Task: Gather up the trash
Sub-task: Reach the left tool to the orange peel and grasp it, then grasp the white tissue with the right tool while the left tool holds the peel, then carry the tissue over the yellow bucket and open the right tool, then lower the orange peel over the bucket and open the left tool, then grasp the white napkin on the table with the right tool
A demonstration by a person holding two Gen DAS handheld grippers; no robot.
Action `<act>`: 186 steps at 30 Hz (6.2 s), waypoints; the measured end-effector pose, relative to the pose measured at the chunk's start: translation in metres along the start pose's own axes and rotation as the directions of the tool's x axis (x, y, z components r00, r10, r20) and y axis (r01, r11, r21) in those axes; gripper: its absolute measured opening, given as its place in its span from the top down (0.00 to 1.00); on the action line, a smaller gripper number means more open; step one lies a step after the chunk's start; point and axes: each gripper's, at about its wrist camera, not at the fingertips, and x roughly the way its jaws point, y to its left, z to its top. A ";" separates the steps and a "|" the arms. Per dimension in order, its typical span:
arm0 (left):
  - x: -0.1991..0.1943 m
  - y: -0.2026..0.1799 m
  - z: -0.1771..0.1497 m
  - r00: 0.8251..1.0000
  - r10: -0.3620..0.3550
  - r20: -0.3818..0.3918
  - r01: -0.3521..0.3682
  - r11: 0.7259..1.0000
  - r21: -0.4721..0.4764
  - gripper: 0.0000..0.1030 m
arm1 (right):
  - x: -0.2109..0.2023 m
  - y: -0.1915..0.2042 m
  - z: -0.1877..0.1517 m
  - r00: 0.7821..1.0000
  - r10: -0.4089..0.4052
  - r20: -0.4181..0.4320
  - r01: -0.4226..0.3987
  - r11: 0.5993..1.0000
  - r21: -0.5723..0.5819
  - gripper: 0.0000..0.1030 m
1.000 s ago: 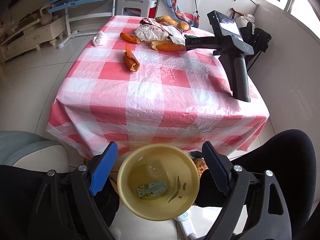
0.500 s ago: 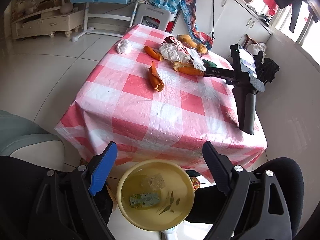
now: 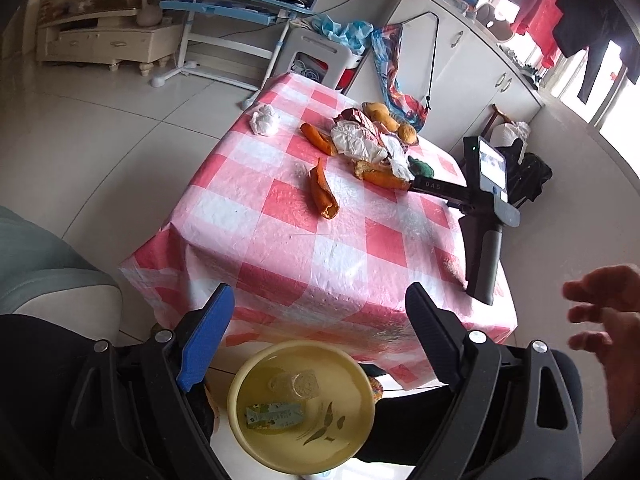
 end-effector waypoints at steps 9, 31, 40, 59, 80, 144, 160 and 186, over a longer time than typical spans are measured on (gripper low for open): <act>-0.033 -0.006 0.008 0.995 -0.065 0.075 0.061 0.997 0.055 0.15 | 0.001 0.000 0.002 1.000 0.000 0.000 0.000 1.000 0.000 0.06; 0.148 -0.058 0.077 0.956 0.268 -0.120 -0.226 0.932 0.282 0.35 | -0.050 -0.001 -0.003 0.992 0.127 0.005 -0.126 0.986 -0.107 0.06; 0.148 -0.062 0.072 0.971 0.205 -0.126 -0.161 0.943 0.290 0.84 | -0.066 0.018 0.011 0.934 0.346 0.083 -0.339 0.937 -0.086 0.06; 0.011 0.003 0.052 0.979 0.136 0.155 -0.135 0.991 -0.016 0.84 | -0.028 0.237 0.037 0.878 0.477 -0.044 -0.460 0.813 -0.358 0.16; 0.022 0.000 0.062 0.981 0.115 0.154 -0.110 0.993 -0.036 0.84 | -0.034 0.202 0.039 0.876 0.478 -0.059 -0.469 0.819 -0.331 0.79; 0.015 -0.025 -0.023 0.998 0.052 -0.038 -0.045 0.985 0.165 0.48 | -0.214 0.083 -0.177 0.919 0.049 0.390 0.006 0.990 -0.138 0.05; 0.012 -0.021 0.009 0.999 0.053 0.005 -0.053 0.990 0.130 0.46 | -0.180 0.061 -0.091 0.942 0.160 0.293 -0.138 0.986 -0.094 0.05; 0.092 -0.062 0.095 0.988 0.113 -0.110 -0.062 0.921 0.385 0.42 | -0.018 0.017 -0.002 0.957 0.288 0.024 -0.289 0.949 0.129 0.85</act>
